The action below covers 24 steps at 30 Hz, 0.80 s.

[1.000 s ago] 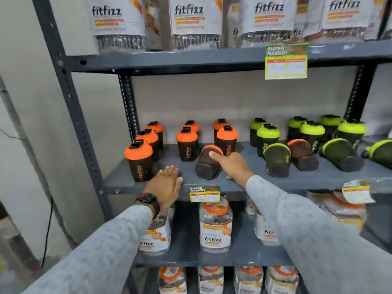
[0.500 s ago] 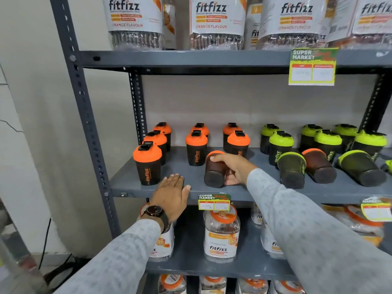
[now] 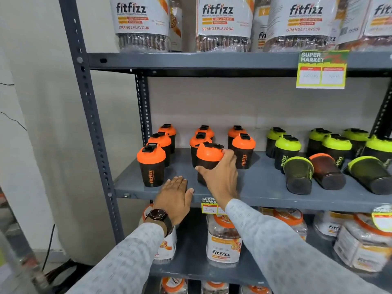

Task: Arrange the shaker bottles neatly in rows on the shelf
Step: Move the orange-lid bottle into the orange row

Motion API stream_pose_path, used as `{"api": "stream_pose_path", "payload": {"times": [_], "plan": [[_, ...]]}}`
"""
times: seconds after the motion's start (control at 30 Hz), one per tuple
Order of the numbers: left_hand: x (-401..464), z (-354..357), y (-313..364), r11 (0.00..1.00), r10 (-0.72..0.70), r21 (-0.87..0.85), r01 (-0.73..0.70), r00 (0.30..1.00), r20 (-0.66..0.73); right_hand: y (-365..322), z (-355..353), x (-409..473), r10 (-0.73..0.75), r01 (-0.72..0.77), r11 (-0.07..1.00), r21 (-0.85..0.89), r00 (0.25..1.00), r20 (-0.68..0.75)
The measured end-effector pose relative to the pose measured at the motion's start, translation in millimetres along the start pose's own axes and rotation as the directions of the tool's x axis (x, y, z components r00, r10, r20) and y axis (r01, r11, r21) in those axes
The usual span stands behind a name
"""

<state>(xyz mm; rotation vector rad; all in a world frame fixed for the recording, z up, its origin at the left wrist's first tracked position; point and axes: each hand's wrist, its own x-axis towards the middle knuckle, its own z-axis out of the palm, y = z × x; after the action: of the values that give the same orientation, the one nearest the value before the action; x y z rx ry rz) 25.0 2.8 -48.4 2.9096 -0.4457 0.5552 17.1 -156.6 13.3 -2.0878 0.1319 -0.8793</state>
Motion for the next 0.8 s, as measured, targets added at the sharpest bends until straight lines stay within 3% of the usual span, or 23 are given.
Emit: {"api": "stream_pose_path", "payload": {"times": [0.17, 0.47, 0.67, 0.8], "plan": [[-2, -1, 1, 1.000, 0.001, -0.007, -0.001, 1.000, 0.001, -3, 8, 0, -0.027, 0.026, 0.992, -0.124, 1.000, -0.006], [-3, -4, 4, 1.000, -0.011, -0.019, 0.011, 1.000, -0.006, -2, 8, -1, -0.031, 0.033, 0.994, -0.109, 0.999, 0.016], [-5, -6, 24, 0.998, -0.025, -0.062, 0.022, 0.999, -0.048, 7, -45, 10, -0.160, 0.160, 0.987, -0.029, 0.987, 0.010], [-5, -10, 52, 0.987, -0.115, -0.128, 0.097, 0.983, -0.140, 27, -102, 33, -0.220, 0.215, 0.962, -0.168, 0.975, -0.013]]}}
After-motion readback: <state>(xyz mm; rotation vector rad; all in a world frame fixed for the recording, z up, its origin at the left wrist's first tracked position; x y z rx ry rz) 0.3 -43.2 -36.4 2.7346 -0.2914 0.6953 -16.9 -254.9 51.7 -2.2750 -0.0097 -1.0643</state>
